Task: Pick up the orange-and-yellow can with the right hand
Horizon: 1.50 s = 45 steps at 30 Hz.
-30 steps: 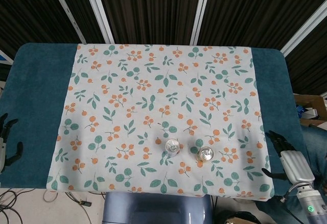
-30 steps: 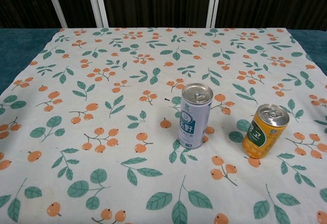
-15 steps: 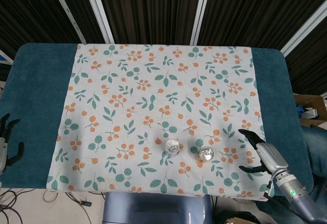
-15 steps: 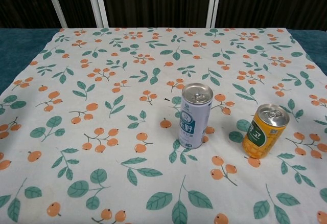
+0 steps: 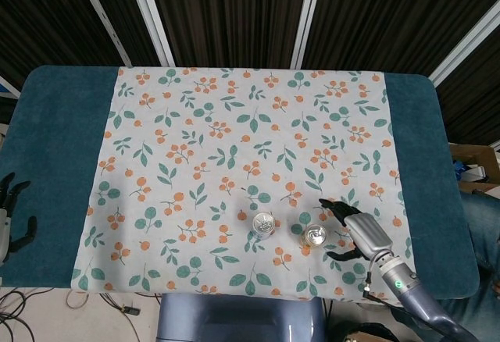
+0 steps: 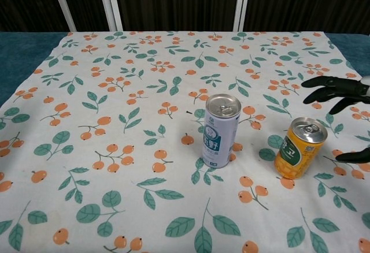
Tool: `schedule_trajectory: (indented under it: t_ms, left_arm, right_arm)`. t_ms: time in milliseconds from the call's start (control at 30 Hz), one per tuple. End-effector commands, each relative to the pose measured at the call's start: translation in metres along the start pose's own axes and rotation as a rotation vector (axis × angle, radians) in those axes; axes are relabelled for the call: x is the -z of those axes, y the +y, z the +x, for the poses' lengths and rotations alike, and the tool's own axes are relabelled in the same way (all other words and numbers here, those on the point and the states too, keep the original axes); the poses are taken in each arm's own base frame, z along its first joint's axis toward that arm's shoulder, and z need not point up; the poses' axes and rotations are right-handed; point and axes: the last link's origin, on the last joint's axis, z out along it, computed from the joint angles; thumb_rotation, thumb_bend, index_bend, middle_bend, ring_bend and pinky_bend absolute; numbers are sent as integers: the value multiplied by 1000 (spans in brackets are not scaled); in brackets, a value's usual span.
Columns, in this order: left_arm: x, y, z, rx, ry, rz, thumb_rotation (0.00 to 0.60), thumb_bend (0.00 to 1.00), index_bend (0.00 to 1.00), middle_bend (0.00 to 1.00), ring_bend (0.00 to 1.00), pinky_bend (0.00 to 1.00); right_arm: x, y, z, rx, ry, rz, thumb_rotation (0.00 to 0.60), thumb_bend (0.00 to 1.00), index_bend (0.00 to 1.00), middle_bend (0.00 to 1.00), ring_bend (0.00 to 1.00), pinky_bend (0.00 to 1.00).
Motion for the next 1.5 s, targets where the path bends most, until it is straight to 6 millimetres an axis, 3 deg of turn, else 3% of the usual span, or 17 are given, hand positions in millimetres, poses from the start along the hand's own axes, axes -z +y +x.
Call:
schedule_trajectory:
  t_ms: [33, 433, 867, 1267, 1500]
  left_arm:
    - [0, 0, 0, 0, -1, -1, 600, 476, 140, 0, 34, 150]
    - [0, 0, 0, 3, -6, 2, 600, 476, 140, 0, 34, 189]
    - [0, -1, 0, -2, -14, 6, 600, 476, 147, 0, 34, 246]
    - [1, -1, 0, -3, -18, 8, 600, 476, 160, 0, 34, 261]
    - [1, -1, 0, -5, -22, 10, 600, 475, 160, 0, 34, 264]
  right_arm:
    - [-8, -10, -7, 25, -2, 14, 600, 224, 89, 202, 164, 210]
    - [-16, -25, -21, 29, -10, 41, 600, 286, 134, 277, 262, 249]
    - [-16, -22, -25, 11, -9, 28, 600, 383, 237, 347, 342, 278]
    - [-14, -22, -25, 9, -16, 45, 600, 391, 375, 482, 452, 321]
    - [-13, -22, -20, 10, -10, 44, 600, 391, 407, 500, 469, 351]
